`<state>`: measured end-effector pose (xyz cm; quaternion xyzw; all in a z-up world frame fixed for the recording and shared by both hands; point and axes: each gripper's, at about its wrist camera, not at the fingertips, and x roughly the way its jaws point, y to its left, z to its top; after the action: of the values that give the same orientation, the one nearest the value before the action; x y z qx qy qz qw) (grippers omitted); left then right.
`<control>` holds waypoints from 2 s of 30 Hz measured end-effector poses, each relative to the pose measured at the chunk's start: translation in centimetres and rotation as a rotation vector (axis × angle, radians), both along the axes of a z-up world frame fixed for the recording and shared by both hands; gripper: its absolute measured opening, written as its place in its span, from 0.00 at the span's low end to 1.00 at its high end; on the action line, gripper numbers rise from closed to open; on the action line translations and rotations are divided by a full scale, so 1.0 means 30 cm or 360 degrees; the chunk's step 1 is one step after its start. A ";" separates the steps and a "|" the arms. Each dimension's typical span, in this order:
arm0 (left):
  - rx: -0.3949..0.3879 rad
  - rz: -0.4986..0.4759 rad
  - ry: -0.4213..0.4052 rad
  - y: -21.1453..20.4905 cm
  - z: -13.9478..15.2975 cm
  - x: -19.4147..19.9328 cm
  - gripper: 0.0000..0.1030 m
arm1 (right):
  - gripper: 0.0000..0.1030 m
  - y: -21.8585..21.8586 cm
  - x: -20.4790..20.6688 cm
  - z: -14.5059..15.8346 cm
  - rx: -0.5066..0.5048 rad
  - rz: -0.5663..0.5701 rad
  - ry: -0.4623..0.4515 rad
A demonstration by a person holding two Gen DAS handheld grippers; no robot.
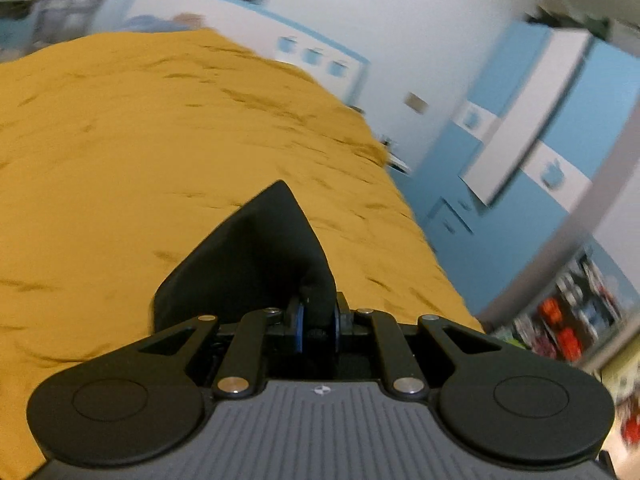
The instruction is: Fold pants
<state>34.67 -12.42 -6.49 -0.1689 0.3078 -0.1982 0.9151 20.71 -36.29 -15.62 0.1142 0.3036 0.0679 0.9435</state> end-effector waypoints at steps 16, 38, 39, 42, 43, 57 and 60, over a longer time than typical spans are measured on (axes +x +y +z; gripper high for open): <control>0.0567 -0.0357 0.0210 -0.533 -0.353 -0.027 0.30 | 0.32 -0.254 -0.063 -0.039 0.0059 -0.0324 0.0104; 0.0382 0.0068 0.0148 0.175 -0.367 -0.142 0.74 | 0.35 -0.150 0.209 -0.046 0.0346 -0.0119 0.0297; 0.0396 0.0055 0.0124 0.167 -0.371 -0.142 0.74 | 0.35 -0.140 0.211 -0.050 0.0327 -0.0114 0.0302; 0.0454 -0.0042 0.0085 0.119 -0.382 -0.130 0.73 | 0.35 -0.126 0.209 -0.055 0.0320 -0.0106 0.0303; 0.0457 -0.0081 0.0072 0.107 -0.379 -0.132 0.71 | 0.35 -0.126 0.209 -0.055 0.0329 -0.0102 0.0304; 0.0386 -0.0053 0.0110 0.093 -0.392 -0.133 0.09 | 0.07 -0.228 0.176 -0.037 0.0658 -0.0105 0.0269; 0.0498 -0.0101 0.0144 0.062 -0.431 -0.128 0.09 | 0.07 -0.257 0.171 -0.075 0.0747 -0.0132 0.0312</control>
<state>30.82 -10.55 -19.43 -0.0233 0.3810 -0.1688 0.9087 25.84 -44.00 -17.89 0.3483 0.3645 0.0865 0.8592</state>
